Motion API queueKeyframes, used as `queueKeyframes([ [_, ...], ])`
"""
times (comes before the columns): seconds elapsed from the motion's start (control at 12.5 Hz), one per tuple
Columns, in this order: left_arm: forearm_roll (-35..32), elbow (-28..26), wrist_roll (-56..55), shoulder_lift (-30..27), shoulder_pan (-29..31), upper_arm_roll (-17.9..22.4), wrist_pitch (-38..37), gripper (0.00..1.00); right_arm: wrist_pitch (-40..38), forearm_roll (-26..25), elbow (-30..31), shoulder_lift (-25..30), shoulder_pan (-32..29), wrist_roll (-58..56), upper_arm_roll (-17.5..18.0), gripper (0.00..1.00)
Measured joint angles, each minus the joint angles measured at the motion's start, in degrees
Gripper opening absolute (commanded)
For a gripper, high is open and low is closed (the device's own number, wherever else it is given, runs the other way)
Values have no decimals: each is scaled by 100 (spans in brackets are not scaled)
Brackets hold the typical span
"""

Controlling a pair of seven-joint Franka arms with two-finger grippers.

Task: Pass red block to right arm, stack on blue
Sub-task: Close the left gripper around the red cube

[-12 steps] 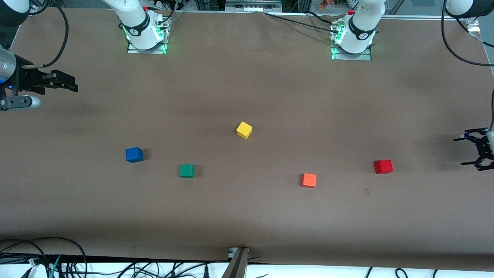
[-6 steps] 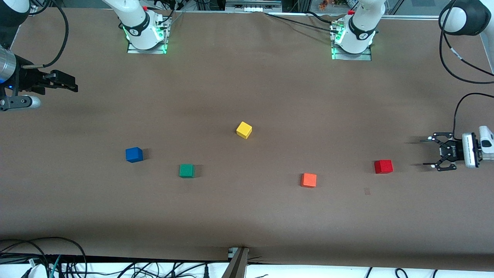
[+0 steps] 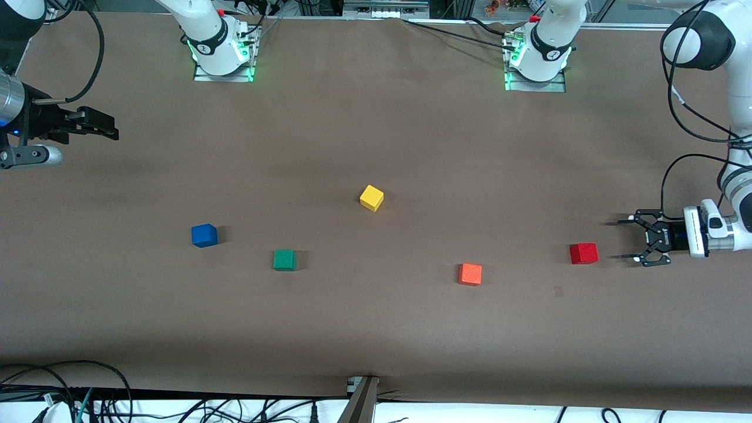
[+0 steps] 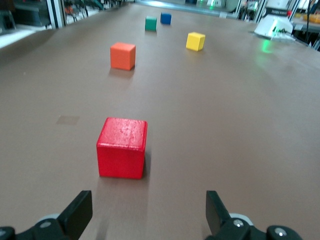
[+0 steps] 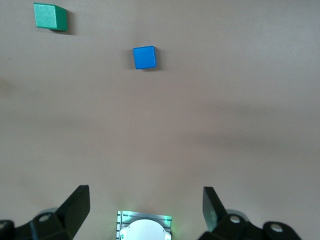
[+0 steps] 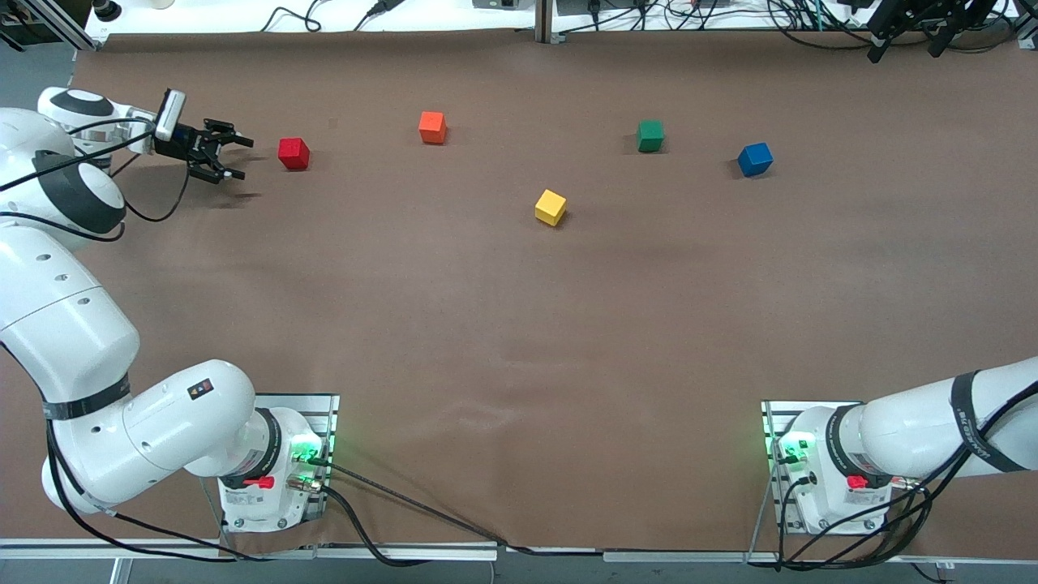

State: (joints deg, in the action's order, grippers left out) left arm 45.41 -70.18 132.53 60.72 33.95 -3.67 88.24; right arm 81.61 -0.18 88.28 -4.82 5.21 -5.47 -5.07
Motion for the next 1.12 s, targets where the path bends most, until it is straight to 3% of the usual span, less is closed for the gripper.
queueKeyframes([
  [0.56,459,558,358,453,-187,-96,-59,100,0,1,0,0,0,0,0,100],
  [1.12,677,721,602,837,-280,-95,-61,100,0,1,0,0,0,0,0,100],
])
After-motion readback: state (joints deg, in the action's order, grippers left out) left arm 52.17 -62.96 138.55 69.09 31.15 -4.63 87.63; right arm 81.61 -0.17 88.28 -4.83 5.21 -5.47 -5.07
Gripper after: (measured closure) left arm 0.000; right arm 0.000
